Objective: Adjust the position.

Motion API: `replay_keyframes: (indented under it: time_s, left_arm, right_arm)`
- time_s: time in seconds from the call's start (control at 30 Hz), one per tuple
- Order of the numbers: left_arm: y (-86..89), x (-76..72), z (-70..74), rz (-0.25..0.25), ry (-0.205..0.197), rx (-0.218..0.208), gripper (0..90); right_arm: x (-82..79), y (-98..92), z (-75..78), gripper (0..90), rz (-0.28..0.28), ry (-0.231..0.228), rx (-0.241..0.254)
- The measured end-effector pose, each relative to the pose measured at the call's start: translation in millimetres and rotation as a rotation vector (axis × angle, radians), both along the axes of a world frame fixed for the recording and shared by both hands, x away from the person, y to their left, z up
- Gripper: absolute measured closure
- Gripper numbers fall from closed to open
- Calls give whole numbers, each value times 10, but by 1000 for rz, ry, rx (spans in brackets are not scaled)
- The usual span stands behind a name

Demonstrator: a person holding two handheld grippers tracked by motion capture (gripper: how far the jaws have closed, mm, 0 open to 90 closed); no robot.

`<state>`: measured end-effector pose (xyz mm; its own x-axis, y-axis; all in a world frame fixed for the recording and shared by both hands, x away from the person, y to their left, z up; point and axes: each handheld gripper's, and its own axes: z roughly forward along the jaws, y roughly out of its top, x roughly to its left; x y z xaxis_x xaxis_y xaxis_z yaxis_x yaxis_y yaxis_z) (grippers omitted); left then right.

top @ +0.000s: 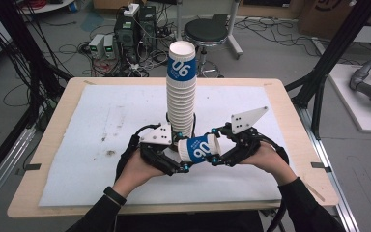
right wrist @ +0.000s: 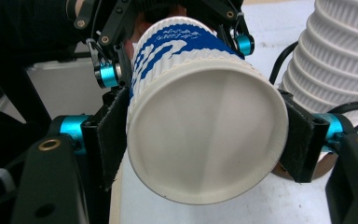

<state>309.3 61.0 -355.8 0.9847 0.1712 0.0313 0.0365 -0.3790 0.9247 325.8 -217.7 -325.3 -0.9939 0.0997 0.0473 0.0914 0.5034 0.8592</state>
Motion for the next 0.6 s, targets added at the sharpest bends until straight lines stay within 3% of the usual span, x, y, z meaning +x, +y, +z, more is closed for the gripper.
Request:
replay_keyframes:
  time_s: [0.13,0.23,0.4,0.6]
  left_arm:
    - [18,-16,11,14,-10,-77,162]
    - [30,-21,6,11,6,-144,132]
    - [46,-13,-1,8,41,-221,122]
    - [63,-2,-18,4,60,-261,108]
  right_arm:
    - [50,-46,-9,292,22,40,58]
    - [56,-79,-6,295,27,50,100]
    - [65,-117,12,298,32,61,161]
    - [83,-164,15,299,28,69,213]
